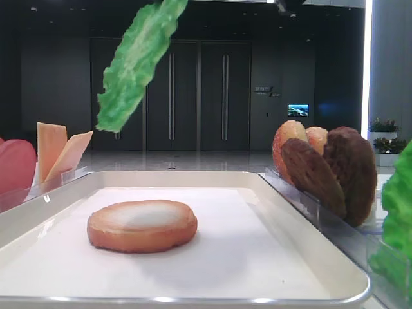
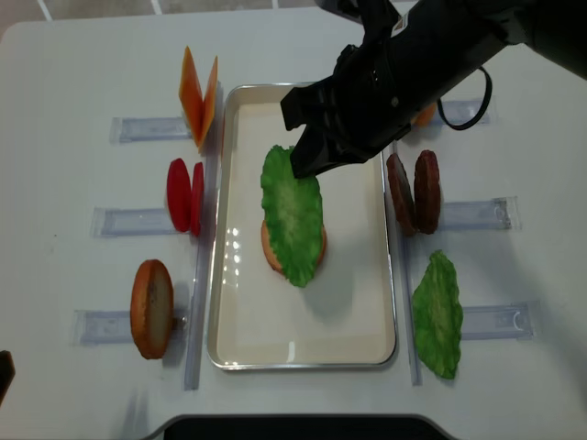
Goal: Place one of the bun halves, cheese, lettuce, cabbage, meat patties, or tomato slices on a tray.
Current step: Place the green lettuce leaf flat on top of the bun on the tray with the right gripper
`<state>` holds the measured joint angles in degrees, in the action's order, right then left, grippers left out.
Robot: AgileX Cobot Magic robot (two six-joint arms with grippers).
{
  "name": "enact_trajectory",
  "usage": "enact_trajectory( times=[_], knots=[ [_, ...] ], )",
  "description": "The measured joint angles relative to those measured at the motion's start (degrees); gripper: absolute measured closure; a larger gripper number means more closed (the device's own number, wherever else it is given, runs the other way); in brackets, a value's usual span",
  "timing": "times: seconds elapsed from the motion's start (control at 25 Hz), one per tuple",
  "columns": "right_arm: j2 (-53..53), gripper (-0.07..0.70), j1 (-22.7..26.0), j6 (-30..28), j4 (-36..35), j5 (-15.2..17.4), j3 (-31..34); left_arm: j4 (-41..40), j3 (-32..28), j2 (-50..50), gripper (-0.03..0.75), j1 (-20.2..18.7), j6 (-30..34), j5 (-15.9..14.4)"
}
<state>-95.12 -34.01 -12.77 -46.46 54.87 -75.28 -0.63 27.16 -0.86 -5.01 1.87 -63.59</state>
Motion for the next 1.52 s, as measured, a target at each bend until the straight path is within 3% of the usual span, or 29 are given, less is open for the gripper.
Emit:
enact_trajectory(
  times=[0.48,1.52],
  knots=[
    [-5.2,0.603,-0.5,-4.9,-3.1,-7.8,0.0,0.0,0.0,0.0,0.64,0.0,0.0,0.0],
    [-9.9,0.603,-2.4,-8.3,-7.0,-14.1,0.0,0.0,0.0,0.0,0.64,0.0,0.0,0.0]
  ],
)
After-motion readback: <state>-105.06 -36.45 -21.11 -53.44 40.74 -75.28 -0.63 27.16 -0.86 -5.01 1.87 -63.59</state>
